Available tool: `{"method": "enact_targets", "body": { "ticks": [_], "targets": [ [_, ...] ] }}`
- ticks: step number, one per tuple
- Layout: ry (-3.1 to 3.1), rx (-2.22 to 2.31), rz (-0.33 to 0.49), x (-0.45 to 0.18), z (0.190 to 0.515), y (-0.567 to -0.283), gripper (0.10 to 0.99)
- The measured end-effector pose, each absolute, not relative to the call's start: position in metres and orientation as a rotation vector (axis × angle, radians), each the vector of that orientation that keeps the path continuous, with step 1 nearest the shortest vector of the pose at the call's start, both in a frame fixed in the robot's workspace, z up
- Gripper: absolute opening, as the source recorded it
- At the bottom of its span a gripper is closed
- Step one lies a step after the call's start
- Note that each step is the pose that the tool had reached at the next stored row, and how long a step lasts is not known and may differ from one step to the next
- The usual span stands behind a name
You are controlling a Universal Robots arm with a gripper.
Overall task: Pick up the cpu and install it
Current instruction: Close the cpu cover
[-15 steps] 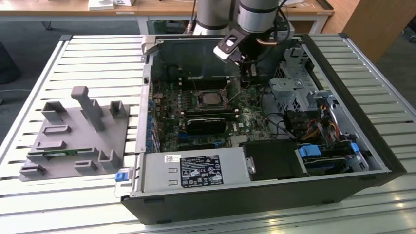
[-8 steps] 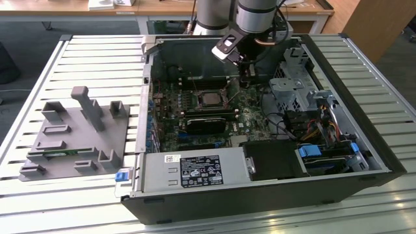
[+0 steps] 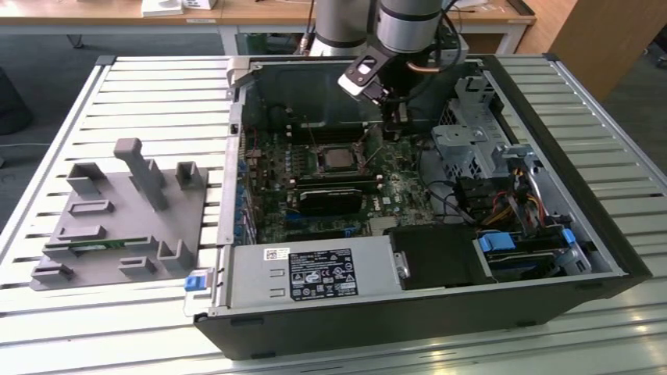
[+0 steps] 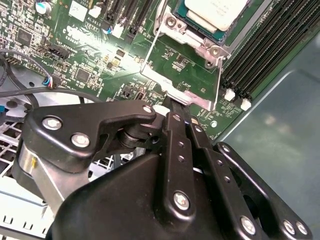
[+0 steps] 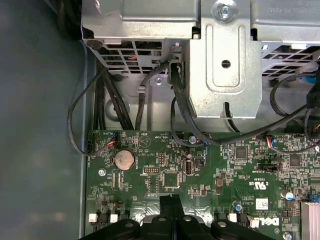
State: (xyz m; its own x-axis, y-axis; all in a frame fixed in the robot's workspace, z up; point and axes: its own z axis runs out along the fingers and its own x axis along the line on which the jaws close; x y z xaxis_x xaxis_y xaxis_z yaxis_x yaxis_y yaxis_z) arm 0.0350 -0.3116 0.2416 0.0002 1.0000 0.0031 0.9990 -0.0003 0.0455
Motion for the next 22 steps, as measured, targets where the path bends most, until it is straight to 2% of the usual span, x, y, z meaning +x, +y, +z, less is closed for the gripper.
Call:
{"method": "enact_targets", "body": {
  "ticks": [22],
  "targets": [
    [2.2,2.2,0.054,0.022,0.242,-0.312,0.106]
  ]
}}
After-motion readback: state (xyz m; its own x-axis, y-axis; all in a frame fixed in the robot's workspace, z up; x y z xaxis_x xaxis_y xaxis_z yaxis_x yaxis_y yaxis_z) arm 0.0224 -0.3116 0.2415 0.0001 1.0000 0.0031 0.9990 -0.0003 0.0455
